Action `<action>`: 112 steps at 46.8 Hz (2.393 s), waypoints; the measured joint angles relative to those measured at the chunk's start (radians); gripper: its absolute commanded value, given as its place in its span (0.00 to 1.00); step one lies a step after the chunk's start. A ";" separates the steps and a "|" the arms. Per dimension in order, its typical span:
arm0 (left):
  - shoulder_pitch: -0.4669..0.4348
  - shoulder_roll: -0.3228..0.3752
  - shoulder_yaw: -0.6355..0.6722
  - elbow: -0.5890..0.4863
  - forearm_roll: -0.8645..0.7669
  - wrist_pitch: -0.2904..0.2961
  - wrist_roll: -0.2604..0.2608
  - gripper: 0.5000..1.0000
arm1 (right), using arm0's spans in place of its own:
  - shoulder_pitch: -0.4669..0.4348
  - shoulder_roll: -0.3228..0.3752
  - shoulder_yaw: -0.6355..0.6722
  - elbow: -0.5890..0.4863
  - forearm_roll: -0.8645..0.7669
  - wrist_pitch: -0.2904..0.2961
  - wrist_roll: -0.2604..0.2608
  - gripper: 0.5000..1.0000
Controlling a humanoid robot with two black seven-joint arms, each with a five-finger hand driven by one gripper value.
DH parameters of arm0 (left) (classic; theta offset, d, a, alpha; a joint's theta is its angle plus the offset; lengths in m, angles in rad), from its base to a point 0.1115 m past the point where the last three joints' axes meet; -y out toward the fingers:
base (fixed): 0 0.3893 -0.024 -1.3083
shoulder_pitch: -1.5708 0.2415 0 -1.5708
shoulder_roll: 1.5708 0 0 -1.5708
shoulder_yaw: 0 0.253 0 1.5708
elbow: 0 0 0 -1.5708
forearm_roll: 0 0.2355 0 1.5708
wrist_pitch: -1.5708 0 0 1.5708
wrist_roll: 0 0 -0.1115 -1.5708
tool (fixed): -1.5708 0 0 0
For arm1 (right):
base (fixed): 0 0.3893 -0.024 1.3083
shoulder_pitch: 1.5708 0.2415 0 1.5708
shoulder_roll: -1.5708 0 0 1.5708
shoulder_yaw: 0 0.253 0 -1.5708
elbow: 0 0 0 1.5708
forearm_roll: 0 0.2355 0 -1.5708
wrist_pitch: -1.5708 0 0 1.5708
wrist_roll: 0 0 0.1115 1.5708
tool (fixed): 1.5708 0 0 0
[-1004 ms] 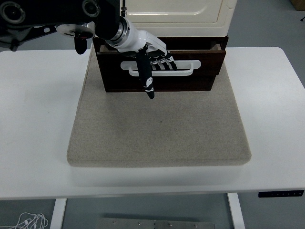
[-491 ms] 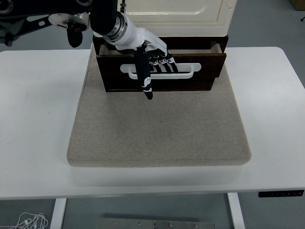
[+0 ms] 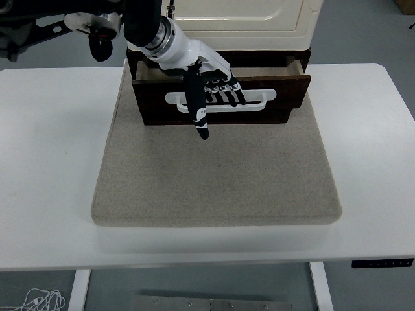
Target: Open the drawer under the combination cabinet
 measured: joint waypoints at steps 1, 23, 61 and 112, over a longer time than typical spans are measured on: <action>0.000 0.000 -0.005 0.000 -0.003 -0.007 0.000 1.00 | 0.000 0.000 0.000 0.000 0.000 0.000 0.000 0.85; -0.001 0.020 -0.099 0.000 -0.040 -0.070 -0.001 1.00 | 0.000 0.000 0.001 0.000 -0.001 0.000 0.000 0.85; 0.177 0.010 -0.819 0.142 -0.038 0.356 -0.302 1.00 | 0.000 0.000 0.001 0.001 0.000 0.000 0.000 0.85; 0.364 0.062 -1.029 0.923 -0.292 0.519 -0.407 1.00 | 0.000 0.000 0.002 0.000 0.000 0.000 0.000 0.86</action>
